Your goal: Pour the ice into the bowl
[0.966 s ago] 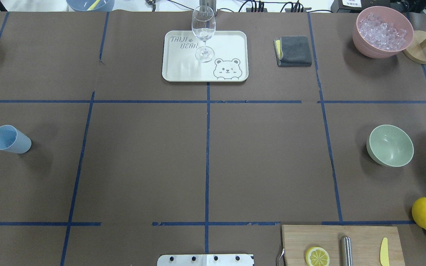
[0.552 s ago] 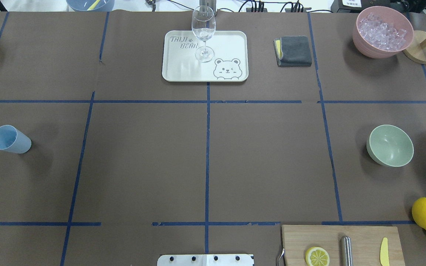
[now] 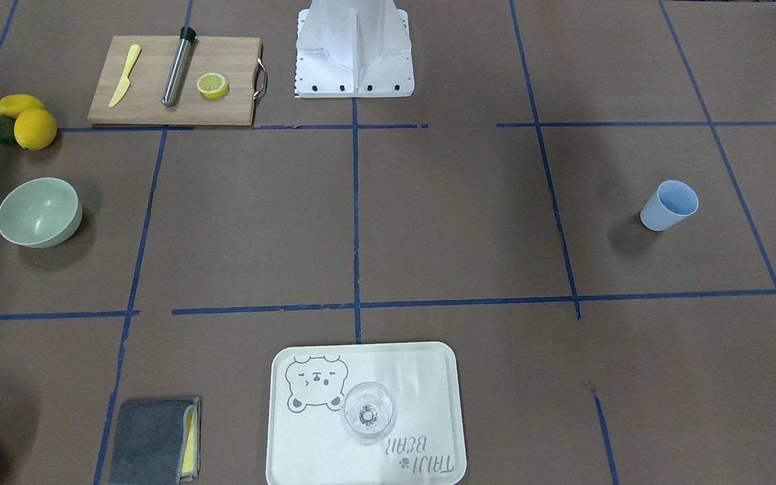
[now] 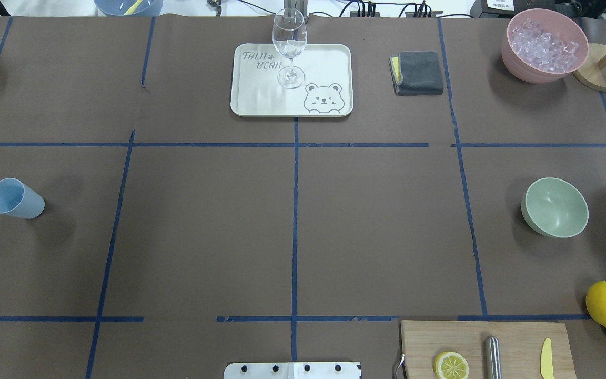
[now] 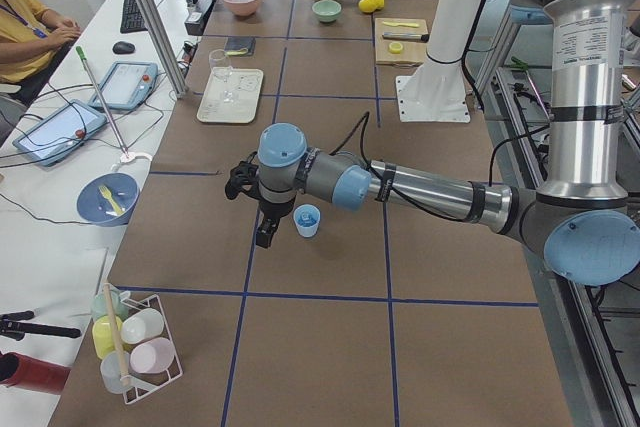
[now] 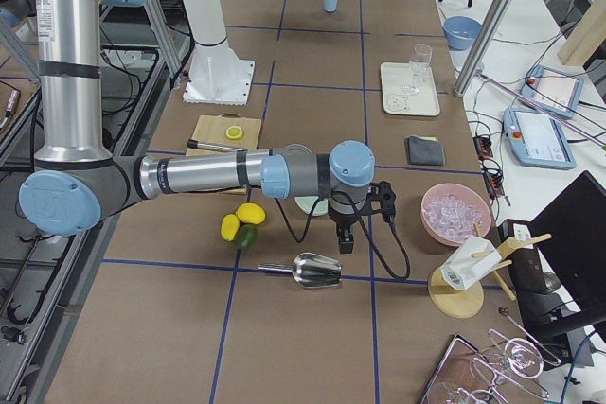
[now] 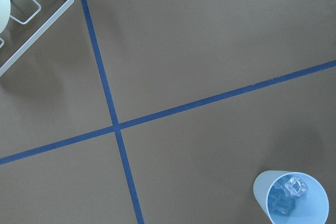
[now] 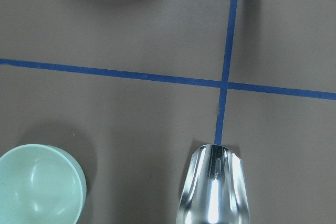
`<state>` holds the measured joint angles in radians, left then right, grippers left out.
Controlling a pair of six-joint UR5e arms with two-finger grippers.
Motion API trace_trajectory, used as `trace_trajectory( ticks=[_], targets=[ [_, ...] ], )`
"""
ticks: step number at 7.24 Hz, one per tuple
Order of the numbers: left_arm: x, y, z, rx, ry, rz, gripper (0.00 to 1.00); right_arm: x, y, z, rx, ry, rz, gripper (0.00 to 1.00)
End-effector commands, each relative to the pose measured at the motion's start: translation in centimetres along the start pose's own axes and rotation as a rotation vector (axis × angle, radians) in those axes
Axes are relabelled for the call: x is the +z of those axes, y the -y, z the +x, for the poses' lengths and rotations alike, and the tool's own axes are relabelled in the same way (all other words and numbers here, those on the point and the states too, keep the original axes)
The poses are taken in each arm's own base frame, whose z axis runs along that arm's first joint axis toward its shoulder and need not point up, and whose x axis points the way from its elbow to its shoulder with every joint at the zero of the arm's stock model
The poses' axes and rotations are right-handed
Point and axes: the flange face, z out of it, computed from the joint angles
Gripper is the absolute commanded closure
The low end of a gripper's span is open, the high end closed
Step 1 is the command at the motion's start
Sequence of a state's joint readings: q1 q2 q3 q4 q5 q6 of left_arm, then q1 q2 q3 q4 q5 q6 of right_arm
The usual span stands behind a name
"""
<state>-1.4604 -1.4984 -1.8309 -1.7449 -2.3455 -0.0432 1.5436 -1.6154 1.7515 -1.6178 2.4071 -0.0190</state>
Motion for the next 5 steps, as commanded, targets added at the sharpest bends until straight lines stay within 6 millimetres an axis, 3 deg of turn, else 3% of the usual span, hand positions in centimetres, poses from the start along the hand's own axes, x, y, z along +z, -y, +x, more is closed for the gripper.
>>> trace_trajectory(
  ticks=[1,2,3,5],
  targets=[
    [0.4,-0.8,-0.2,-0.009,-0.005,-0.012,0.0,0.0,-0.4,-0.2,-0.018,0.003,0.004,0.0],
    [0.8,0.1,0.3,0.019,-0.01,-0.003,0.0,0.2,-0.9,0.0,-0.014,0.012,0.0,0.0],
    [1.0,-0.2,0.1,0.048,-0.012,0.021,0.0,0.8,-0.9,-0.7,-0.012,0.016,-0.013,0.0],
    [0.8,-0.3,0.4,0.069,-0.015,0.039,0.0,3.3,-1.6,-4.6,-0.011,0.116,-0.07,0.0]
  ],
)
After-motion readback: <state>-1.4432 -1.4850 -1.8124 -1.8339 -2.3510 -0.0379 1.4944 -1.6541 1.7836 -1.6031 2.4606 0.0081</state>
